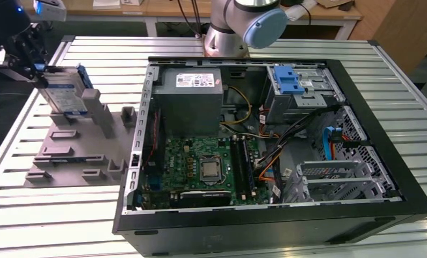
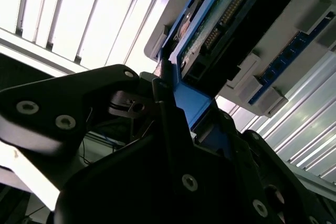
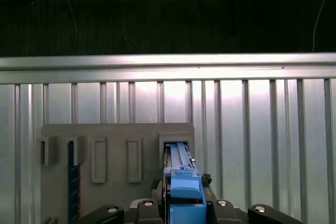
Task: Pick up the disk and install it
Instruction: 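Pick up the disk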
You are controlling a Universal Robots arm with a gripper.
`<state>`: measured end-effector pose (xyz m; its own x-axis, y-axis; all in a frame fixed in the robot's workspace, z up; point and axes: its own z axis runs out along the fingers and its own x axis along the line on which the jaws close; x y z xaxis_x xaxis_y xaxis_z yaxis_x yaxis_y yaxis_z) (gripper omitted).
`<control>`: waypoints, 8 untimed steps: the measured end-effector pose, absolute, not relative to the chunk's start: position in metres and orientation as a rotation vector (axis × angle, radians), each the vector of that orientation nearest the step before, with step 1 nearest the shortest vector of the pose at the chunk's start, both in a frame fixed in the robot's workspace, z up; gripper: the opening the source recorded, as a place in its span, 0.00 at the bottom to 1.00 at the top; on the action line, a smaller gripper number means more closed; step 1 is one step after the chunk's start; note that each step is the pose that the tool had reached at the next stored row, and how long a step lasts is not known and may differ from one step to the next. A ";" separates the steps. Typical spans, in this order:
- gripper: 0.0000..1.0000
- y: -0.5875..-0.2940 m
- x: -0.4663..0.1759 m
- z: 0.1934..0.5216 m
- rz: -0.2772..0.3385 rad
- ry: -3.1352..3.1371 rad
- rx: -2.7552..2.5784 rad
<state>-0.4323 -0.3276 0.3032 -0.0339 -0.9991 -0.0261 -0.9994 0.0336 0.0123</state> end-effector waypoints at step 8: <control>0.36 -0.328 -0.432 0.313 0.042 2.251 -2.176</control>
